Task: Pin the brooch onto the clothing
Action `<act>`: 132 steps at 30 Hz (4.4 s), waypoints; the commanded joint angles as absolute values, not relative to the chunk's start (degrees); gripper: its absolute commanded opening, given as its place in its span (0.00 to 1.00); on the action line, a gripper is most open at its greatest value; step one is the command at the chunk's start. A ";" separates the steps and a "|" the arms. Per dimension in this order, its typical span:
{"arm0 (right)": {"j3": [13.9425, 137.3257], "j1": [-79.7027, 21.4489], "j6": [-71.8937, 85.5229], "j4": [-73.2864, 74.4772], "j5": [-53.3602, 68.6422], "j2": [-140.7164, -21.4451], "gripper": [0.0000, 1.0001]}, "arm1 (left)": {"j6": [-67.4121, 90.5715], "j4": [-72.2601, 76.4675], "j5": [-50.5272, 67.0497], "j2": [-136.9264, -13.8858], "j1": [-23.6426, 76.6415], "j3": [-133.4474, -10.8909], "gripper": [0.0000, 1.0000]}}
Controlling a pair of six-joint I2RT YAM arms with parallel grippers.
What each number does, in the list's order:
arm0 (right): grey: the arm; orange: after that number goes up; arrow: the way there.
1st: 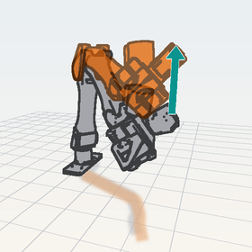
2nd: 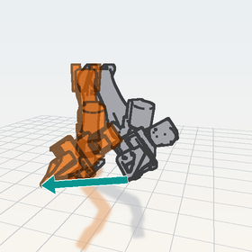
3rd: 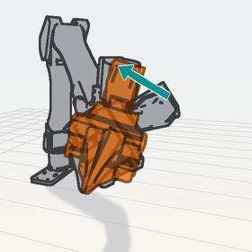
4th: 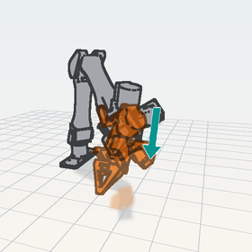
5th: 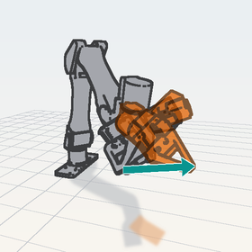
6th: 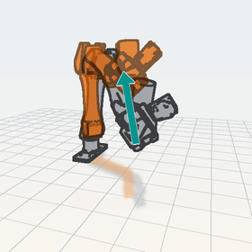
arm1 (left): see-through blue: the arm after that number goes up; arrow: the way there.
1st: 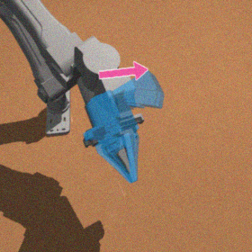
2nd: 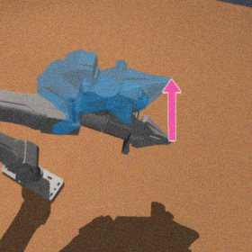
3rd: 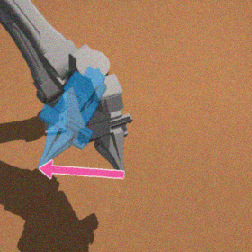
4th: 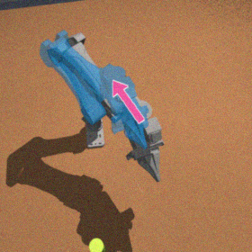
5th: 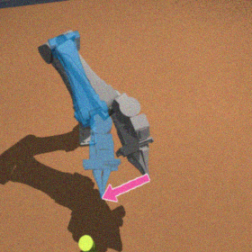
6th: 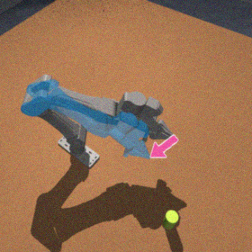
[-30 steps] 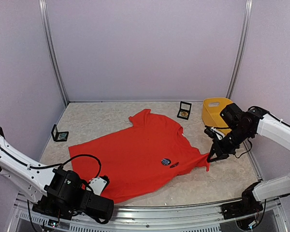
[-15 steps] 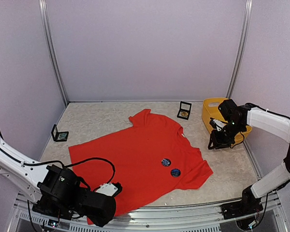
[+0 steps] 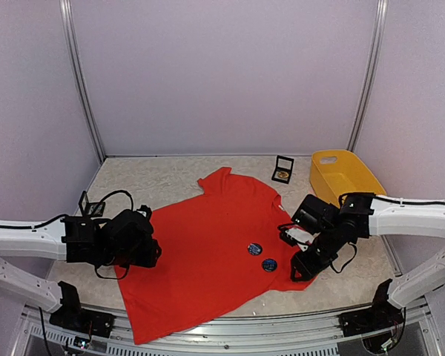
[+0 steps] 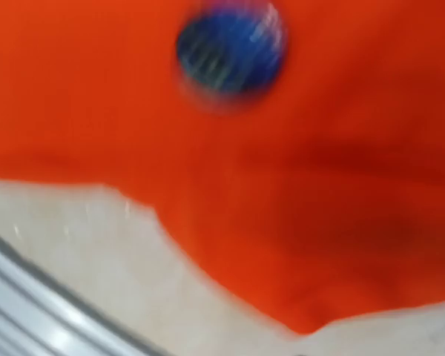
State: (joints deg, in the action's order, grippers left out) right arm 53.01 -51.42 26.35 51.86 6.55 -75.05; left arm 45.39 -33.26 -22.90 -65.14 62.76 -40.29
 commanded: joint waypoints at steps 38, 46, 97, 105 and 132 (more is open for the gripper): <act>59.77 -56.37 15.31 60.10 25.80 -85.15 0.44 | 34.15 -7.93 -26.15 -74.80 43.25 -27.51 0.46; 66.91 -38.29 16.46 45.33 11.32 -86.75 0.52 | 33.22 -7.84 -24.63 -72.76 40.49 -28.15 0.49; 112.71 -26.51 3.16 35.01 -2.98 -131.65 0.05 | 25.46 -6.85 -16.89 -79.72 27.64 -38.11 0.50; 116.36 -25.48 -7.54 30.96 -25.65 -134.65 0.37 | 12.32 -0.44 -19.27 -69.99 28.93 -40.50 0.82; 124.30 -19.64 2.53 30.70 -5.48 -142.61 0.68 | 9.36 -5.60 -15.05 -81.91 29.36 -48.57 0.81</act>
State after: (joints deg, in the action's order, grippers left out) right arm 120.79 -20.05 -0.25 30.55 -7.07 -140.49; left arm 10.81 -3.73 -15.73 -81.19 29.02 -46.74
